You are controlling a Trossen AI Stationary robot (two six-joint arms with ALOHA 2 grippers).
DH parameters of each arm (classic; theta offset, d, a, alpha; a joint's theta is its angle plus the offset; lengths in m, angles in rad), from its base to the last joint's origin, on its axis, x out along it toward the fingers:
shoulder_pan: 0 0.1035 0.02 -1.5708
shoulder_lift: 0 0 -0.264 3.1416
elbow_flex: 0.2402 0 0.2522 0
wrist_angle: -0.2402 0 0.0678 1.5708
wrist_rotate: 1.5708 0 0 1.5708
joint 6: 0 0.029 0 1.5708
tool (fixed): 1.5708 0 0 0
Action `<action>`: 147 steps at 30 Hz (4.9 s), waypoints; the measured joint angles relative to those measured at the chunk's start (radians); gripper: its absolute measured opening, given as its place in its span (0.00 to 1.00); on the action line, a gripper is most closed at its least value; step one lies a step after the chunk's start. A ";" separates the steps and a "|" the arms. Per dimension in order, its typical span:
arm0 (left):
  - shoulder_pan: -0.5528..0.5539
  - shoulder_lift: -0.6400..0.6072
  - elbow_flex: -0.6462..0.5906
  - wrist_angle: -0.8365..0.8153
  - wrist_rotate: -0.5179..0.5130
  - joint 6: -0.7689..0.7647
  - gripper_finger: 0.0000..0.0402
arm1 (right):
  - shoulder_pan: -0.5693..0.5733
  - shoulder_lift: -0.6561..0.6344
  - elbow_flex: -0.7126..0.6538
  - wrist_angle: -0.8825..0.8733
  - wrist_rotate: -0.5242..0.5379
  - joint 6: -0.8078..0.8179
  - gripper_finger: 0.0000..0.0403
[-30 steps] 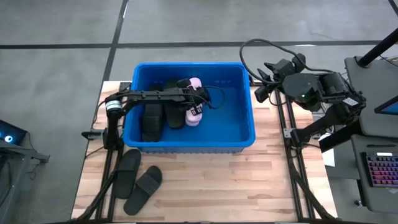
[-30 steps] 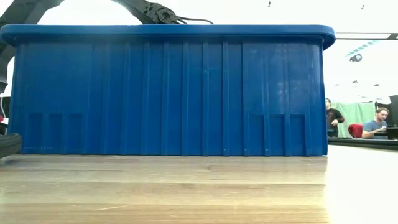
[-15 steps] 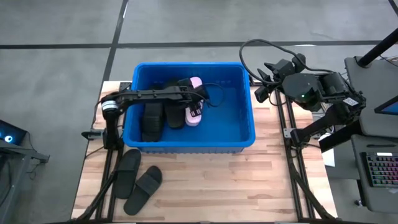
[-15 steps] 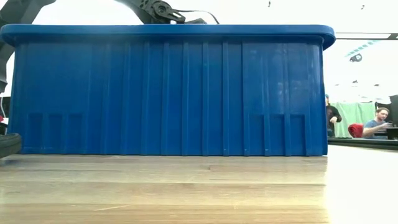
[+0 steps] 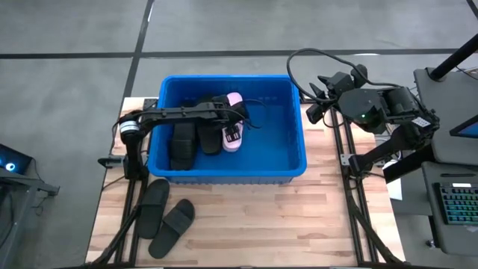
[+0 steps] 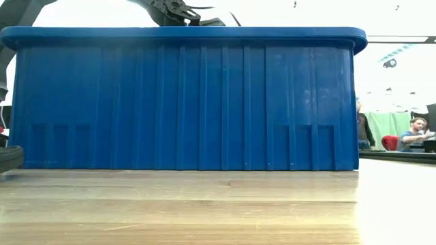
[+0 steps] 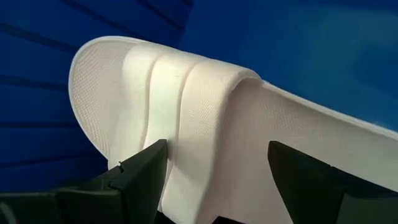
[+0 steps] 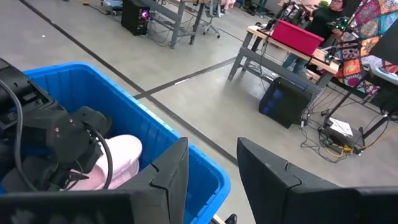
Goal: Pick and place slides into bin
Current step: Stack the pink slide on top of the pink slide into the blue container, then put the right black slide into the blue container
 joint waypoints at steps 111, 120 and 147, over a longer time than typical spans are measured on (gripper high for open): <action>-0.121 -0.544 -0.045 -0.446 1.055 -0.161 0.65 | -0.019 0.000 -0.068 0.003 0.000 0.029 0.32; -0.274 -0.543 -0.045 -0.430 1.066 -0.428 0.65 | -0.071 -0.011 -0.068 0.001 0.001 -0.074 0.32; -0.702 -0.540 -0.053 -0.260 0.991 -1.240 0.65 | -0.107 -0.066 -0.069 0.002 -0.158 0.112 0.32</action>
